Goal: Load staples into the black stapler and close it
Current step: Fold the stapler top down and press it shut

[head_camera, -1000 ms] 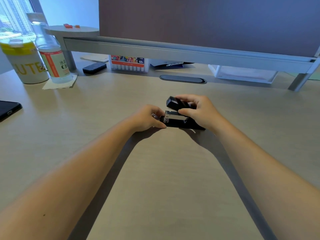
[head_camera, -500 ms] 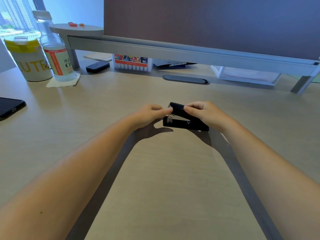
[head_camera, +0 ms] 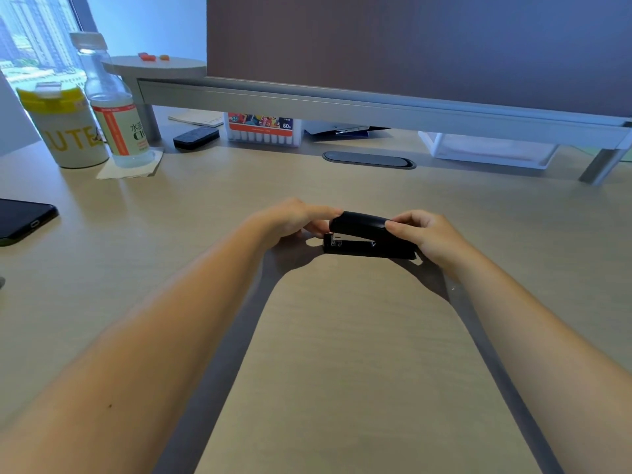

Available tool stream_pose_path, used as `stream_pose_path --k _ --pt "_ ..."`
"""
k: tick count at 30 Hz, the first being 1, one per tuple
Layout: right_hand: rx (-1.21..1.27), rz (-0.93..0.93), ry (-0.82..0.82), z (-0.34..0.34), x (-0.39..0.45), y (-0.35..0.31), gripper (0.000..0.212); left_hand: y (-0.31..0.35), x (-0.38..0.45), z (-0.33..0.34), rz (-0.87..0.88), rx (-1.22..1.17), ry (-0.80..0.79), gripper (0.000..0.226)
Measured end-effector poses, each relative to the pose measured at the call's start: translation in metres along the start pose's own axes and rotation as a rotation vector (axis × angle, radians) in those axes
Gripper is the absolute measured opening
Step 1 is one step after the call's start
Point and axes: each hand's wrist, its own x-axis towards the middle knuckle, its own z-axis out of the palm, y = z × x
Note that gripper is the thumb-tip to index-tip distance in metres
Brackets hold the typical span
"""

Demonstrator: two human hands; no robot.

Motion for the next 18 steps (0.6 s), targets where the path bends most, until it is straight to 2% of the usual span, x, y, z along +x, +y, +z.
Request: stream_pose_path --k 8,11,15,18 --pt "0.058 -0.039 0.052 0.0070 -0.0033 0.0023 0.007 -0.0032 0.0024 0.0017 -0.008 -0.016 0.014 0.031" --pt "0.067 -0.035 0.054 0.0079 -0.0043 0.0007 0.015 -0.0030 0.0008 0.0032 -0.002 -0.020 0.022 0.033" --pt "0.027 -0.041 0.062 0.0065 -0.0050 0.0011 0.005 -0.0015 -0.0022 0.0047 0.034 -0.061 0.008 0.039" --pt "0.003 -0.066 0.060 0.0059 -0.0088 0.0019 0.008 -0.0014 -0.0034 0.0063 0.054 -0.089 0.012 0.038"
